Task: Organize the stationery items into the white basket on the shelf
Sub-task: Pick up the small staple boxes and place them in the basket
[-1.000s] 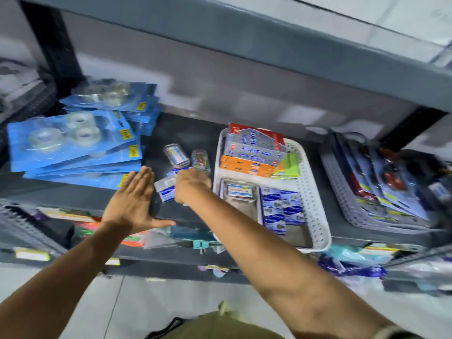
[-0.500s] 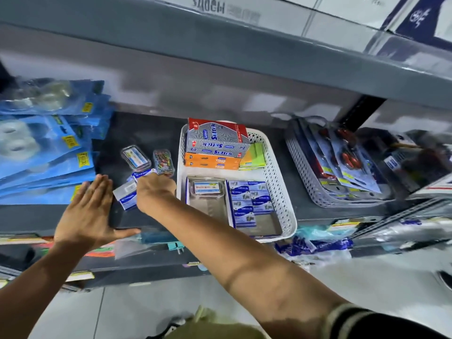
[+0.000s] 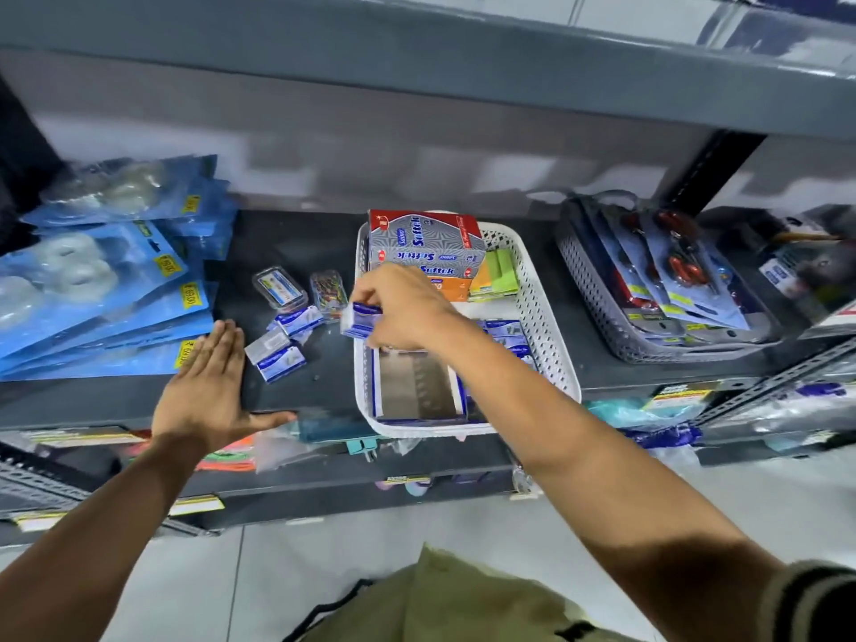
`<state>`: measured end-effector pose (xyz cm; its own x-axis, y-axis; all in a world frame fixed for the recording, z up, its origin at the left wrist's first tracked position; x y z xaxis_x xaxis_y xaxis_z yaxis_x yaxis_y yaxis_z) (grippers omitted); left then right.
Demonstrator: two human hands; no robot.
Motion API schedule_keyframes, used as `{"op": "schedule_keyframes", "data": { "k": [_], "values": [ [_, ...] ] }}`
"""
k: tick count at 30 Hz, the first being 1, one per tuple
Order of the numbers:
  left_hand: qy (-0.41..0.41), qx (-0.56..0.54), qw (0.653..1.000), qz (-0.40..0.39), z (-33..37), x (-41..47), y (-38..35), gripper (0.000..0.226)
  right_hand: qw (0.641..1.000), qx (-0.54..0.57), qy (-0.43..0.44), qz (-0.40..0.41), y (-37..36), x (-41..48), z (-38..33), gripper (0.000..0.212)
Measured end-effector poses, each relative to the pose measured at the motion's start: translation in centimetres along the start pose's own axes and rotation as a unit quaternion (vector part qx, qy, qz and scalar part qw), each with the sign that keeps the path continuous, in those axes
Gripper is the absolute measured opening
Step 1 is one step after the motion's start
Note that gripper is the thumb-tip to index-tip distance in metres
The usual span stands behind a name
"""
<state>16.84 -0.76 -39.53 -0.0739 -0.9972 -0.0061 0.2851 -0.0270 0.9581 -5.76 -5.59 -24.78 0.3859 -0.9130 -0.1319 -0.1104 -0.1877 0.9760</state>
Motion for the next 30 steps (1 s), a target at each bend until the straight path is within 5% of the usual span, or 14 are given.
{"op": "schedule_keyframes", "data": {
  "k": [8,22,30],
  "values": [
    [-0.028,0.016,0.999,-0.019,0.2,-0.2,-0.1,0.135,0.998,0.042,-0.047,0.018,1.1,-5.7,8.4,0.049],
    [-0.012,-0.002,1.0,-0.017,2.8,1.0,-1.3,0.143,0.962,-0.245,-0.062,-0.099,-4.1,-9.2,14.3,0.041],
    [0.011,-0.022,0.998,-0.058,2.4,1.3,-1.8,0.14,0.964,-0.252,-0.035,-0.072,-5.1,-8.9,14.4,0.049]
  ]
}}
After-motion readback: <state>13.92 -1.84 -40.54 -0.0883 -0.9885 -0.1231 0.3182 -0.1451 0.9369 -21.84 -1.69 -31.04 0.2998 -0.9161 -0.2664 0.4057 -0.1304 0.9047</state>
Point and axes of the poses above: each hand's wrist, its own x-axis towards the middle knuckle, its own y-axis out of the back of the hand, z = x × y, the point moved 3 cm from there along x, towards the middle knuckle, and after that the axes turned 13 degrees about -x, right-handed, at the moved point
